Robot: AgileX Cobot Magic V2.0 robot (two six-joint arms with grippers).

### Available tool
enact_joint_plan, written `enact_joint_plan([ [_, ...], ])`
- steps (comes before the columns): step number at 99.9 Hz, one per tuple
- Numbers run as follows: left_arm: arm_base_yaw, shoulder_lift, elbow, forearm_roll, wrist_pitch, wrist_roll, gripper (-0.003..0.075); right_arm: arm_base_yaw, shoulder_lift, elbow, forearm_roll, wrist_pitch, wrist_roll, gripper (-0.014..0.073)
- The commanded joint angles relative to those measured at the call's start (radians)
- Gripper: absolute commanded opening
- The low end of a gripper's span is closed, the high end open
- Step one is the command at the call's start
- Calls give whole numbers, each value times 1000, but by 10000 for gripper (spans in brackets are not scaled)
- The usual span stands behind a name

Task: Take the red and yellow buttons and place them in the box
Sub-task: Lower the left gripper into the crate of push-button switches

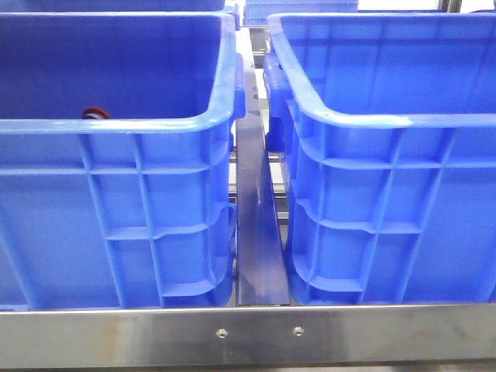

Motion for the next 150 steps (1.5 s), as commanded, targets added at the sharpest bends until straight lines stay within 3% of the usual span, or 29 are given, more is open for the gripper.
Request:
enact_joint_plan([
  [1, 0, -29, 21, 1, -80, -1, -20, -1, -21, 5, 0, -75, -7, -96],
  [69, 0, -29, -17, 11, -124, -1, -20, -1, -21, 5, 0, -75, -7, -96],
  [89, 0, 22, -153, 11, -16, -1, -20, -1, -21, 5, 0, -75, -7, -96],
  [118, 0, 194, -339, 9, -2, -1, -20, -1, -21, 5, 0, -75, -7, -96],
  [150, 0, 507, -596, -5, 256, -1, -20, -1, -21, 5, 0, -75, -7, -96],
])
